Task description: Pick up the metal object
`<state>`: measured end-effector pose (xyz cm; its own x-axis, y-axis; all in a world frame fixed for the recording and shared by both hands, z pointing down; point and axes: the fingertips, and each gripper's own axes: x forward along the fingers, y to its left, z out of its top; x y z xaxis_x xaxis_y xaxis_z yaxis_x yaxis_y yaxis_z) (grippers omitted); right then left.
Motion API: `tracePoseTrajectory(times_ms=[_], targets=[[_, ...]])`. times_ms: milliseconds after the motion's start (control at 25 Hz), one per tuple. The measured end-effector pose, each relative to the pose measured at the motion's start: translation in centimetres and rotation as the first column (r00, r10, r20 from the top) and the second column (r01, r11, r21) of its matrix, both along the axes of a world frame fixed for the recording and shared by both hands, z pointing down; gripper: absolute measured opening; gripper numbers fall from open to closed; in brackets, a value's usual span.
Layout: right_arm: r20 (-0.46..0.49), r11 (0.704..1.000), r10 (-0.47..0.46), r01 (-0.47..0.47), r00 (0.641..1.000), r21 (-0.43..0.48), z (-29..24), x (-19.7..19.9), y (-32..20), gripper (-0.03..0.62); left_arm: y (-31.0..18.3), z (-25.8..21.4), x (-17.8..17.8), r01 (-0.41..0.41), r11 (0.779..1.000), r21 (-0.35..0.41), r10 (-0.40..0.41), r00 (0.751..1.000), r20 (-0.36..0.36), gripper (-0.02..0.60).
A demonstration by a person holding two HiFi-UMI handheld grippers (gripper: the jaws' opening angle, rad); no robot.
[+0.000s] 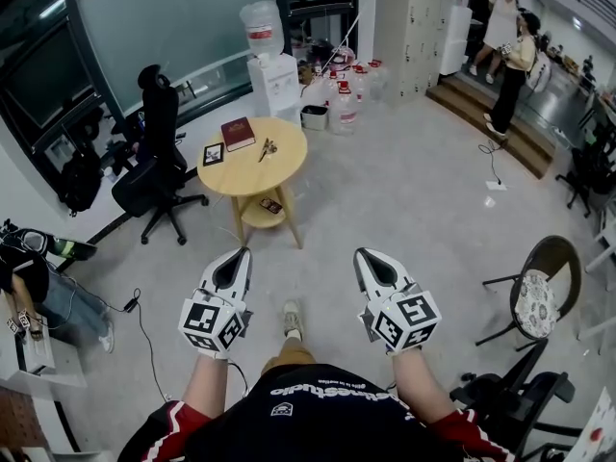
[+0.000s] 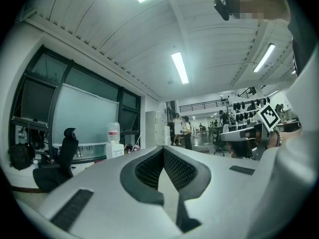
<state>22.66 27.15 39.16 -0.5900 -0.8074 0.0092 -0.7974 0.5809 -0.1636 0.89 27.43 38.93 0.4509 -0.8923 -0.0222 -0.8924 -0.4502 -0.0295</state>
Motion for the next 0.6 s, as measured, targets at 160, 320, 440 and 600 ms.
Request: tracePoseTrajectory(times_ms=[160, 320, 440, 600], targets=[[-0.004, 1.0, -0.004, 0.004, 1.0, 0.005, -0.3, -0.3, -0.6, 0.026, -0.3, 0.1, -0.2, 0.001, 1.0, -0.003, -0.001, 1.0, -0.005, 0.016], [-0.005, 1.0, -0.011, 0.011, 1.0, 0.006, -0.2, -0.8, -1.4, 0.026, -0.9, 0.3, -0.8, 0.01, 1.0, -0.004, -0.01, 1.0, -0.011, 0.016], [-0.005, 1.0, -0.018, 0.018, 1.0, 0.006, -0.3, -1.3, -2.3, 0.026, -1.7, 0.2, -1.3, 0.02, 1.0, -0.005, -0.02, 1.0, -0.019, 0.017], [-0.005, 1.0, -0.025, 0.025, 1.0, 0.01, -0.5, -1.5, -3.5, 0.026, -2.8, 0.3, -1.5, 0.027, 1.0, -0.005, -0.027, 0.999, -0.024, 0.017]])
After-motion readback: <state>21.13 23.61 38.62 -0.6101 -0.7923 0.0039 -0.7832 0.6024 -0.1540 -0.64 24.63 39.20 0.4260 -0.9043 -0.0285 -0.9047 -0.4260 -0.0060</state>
